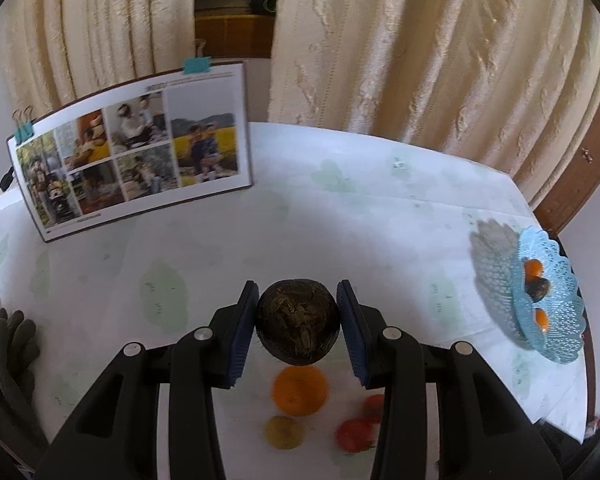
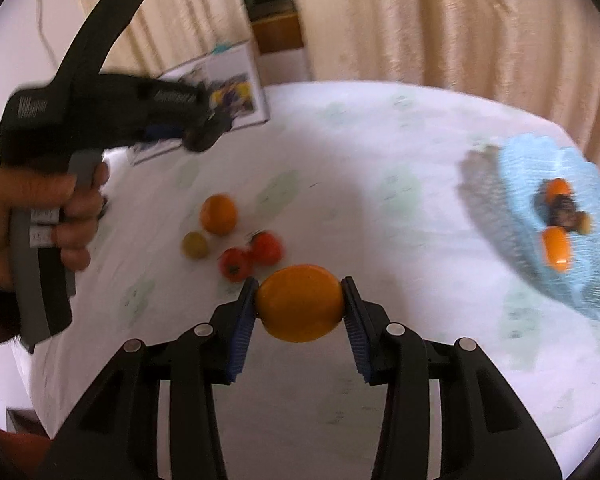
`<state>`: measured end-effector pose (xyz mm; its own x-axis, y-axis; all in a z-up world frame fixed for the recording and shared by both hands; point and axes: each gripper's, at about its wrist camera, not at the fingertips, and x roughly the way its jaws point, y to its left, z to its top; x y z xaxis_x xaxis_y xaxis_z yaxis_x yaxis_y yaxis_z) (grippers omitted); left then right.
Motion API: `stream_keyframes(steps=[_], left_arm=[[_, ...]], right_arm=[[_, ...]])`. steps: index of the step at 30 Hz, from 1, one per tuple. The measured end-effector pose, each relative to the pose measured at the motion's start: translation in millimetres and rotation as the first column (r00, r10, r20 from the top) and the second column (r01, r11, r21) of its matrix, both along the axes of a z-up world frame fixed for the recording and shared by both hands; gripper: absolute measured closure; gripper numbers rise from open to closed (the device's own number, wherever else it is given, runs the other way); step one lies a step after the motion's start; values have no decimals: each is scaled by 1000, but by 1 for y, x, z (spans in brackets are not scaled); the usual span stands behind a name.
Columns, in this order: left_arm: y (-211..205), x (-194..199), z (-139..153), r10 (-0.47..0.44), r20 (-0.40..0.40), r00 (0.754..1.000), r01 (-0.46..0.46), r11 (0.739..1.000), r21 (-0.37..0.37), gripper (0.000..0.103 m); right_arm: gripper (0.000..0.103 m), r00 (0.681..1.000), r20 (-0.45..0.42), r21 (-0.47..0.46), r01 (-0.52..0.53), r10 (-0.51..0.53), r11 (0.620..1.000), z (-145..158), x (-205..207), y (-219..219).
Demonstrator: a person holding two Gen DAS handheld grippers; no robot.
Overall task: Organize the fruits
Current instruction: 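Release the orange into the basket with the right tool while the left tool drops the dark fruit in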
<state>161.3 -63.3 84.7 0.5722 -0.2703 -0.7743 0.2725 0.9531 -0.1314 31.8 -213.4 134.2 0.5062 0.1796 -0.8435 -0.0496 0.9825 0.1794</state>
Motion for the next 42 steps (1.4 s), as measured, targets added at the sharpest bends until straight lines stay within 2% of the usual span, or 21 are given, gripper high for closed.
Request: stream_keyframes(steps=[6, 10, 17, 28, 31, 32, 33, 42], left_arm=[[-28, -7, 9, -35, 11, 999, 35, 999, -6, 62], [-50, -15, 13, -60, 17, 998, 60, 998, -8, 62], [-79, -28, 17, -90, 22, 996, 90, 996, -11, 62], [-120, -44, 21, -138, 27, 990, 139, 990, -10, 62], [-131, -47, 21, -154, 26, 988, 155, 988, -8, 62], [-135, -49, 22, -160, 26, 987, 160, 987, -8, 62], [-141, -50, 22, -166, 26, 986, 167, 986, -9, 62], [-186, -58, 20, -232, 26, 972, 233, 972, -17, 62]], right_arm=[[60, 988, 59, -28, 147, -145, 989, 20, -10, -54], [60, 965, 89, -45, 253, -248, 967, 29, -18, -95], [60, 930, 118, -64, 356, -347, 932, 38, -29, -149], [60, 907, 89, -89, 418, -411, 904, 24, -37, -199], [52, 902, 94, -81, 428, -420, 900, 24, -41, -208], [44, 901, 102, -80, 430, -421, 899, 26, -43, -209], [41, 900, 109, -80, 432, -423, 898, 27, -44, -211], [41, 885, 123, -74, 459, -448, 886, 34, -64, -226]])
